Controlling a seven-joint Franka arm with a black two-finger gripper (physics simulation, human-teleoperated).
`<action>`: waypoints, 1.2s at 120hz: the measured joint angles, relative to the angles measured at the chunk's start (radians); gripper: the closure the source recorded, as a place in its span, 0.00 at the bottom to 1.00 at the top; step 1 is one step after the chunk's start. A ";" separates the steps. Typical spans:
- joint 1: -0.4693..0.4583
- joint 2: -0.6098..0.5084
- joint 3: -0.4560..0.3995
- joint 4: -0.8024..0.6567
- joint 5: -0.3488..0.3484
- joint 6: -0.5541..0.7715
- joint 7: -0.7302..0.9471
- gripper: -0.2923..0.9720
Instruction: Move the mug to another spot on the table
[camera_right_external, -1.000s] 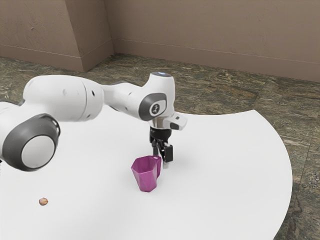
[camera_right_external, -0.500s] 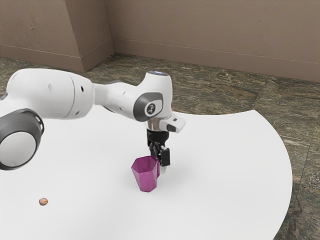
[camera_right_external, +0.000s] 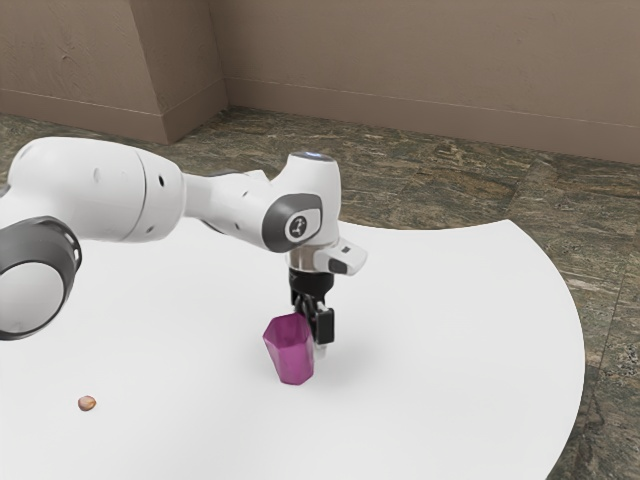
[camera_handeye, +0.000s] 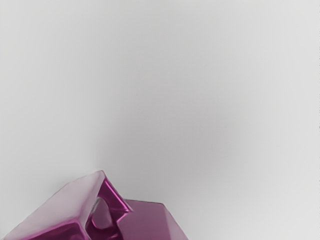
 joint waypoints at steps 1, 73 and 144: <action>0.000 0.000 0.000 0.000 -0.001 0.001 0.000 0.29; 0.001 0.001 0.000 0.002 -0.028 0.050 0.003 0.63; -0.019 0.045 0.001 0.286 0.230 -0.226 -0.071 0.76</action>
